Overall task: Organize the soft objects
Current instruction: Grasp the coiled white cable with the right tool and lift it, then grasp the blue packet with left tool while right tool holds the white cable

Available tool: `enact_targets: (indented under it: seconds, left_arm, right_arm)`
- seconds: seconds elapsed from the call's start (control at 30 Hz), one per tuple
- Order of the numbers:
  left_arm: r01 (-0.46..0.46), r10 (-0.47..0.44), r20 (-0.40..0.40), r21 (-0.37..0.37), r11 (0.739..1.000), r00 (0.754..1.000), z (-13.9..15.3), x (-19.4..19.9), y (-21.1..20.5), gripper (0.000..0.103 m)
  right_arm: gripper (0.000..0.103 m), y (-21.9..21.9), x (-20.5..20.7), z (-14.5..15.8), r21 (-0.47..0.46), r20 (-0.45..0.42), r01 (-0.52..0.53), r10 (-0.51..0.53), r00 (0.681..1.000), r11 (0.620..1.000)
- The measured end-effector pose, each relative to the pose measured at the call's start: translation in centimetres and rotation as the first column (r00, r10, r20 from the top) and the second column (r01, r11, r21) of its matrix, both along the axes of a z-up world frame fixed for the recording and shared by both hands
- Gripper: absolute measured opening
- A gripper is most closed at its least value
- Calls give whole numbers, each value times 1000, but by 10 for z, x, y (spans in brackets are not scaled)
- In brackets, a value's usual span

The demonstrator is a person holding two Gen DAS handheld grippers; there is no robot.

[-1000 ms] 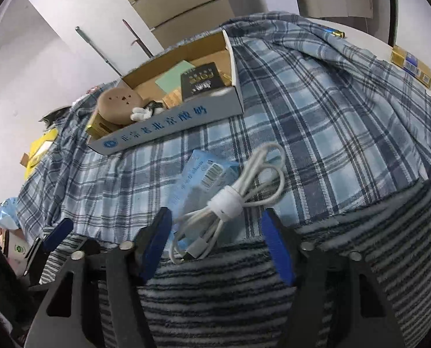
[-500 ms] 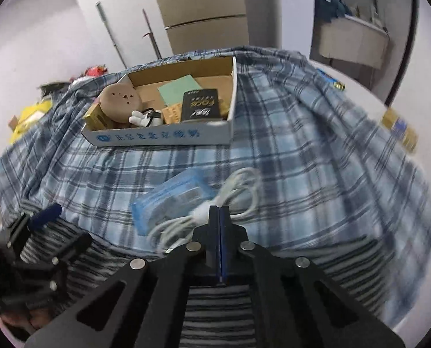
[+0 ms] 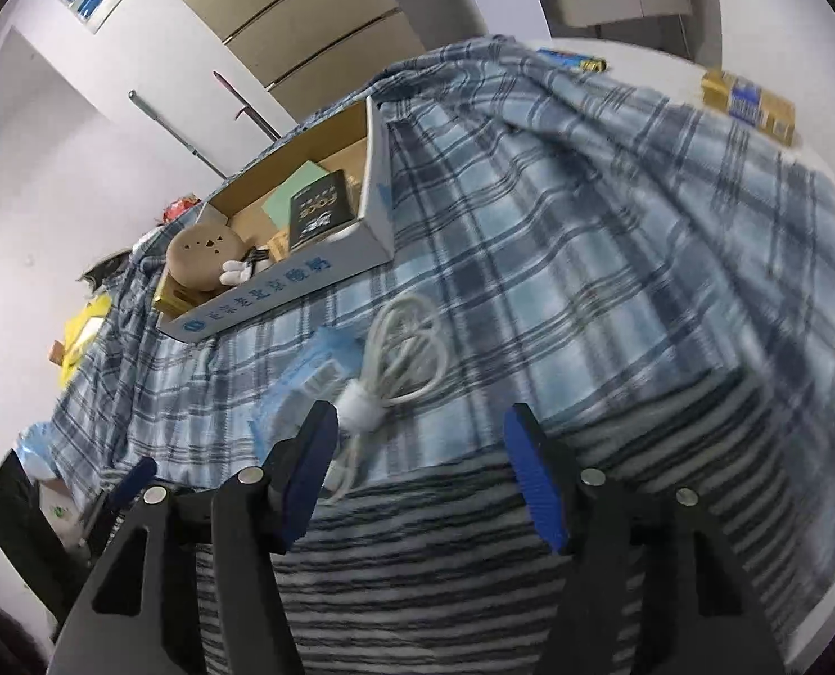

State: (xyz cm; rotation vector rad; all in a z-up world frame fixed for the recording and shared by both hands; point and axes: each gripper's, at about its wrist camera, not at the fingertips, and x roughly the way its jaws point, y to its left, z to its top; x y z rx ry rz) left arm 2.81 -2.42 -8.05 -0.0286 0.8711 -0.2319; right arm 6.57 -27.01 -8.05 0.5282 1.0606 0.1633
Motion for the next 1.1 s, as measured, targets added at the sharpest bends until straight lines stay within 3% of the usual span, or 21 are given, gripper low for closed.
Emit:
enact_targets:
  seconds: [0.07, 0.13, 0.4, 0.63, 0.77, 0.9, 0.97, 1.1]
  left_arm:
    - [-4, 4, -1, -10, 1000, 1000, 0, 0, 2, 89]
    - [-7, 7, -3, -18, 1000, 1000, 0, 0, 3, 89]
    - [-17, 17, -3, -26, 1000, 1000, 0, 0, 6, 89]
    - [-13, 13, -7, -36, 999, 1000, -1, 1, 6, 89]
    - [-16, 16, -6, -40, 999, 1000, -1, 1, 7, 89]
    - [-22, 22, -13, -43, 999, 1000, -1, 1, 8, 89]
    - [-23, 23, -15, -44, 999, 1000, -2, 1, 8, 89]
    - [-23, 22, -16, -43, 999, 1000, -2, 1, 8, 89]
  right_arm:
    - [57, 6, 4, -2, 22, -16, 17, -16, 1000, 1000]
    - [44, 13, 9, -4, 38, -34, 15, -13, 999, 999]
    - [38, 42, 20, -13, -61, -55, -4, 1, 998, 998]
    - [33, 69, 24, -12, -240, -22, -54, 50, 998, 969]
    - [24, 79, 24, -10, -304, -12, -97, 98, 995, 948]
    - [21, 79, 28, 1, -292, -17, -210, 215, 976, 933]
    - [21, 86, 33, 8, -326, -40, -345, 352, 935, 880]
    - [21, 90, 33, 28, -480, -71, -430, 455, 888, 764]
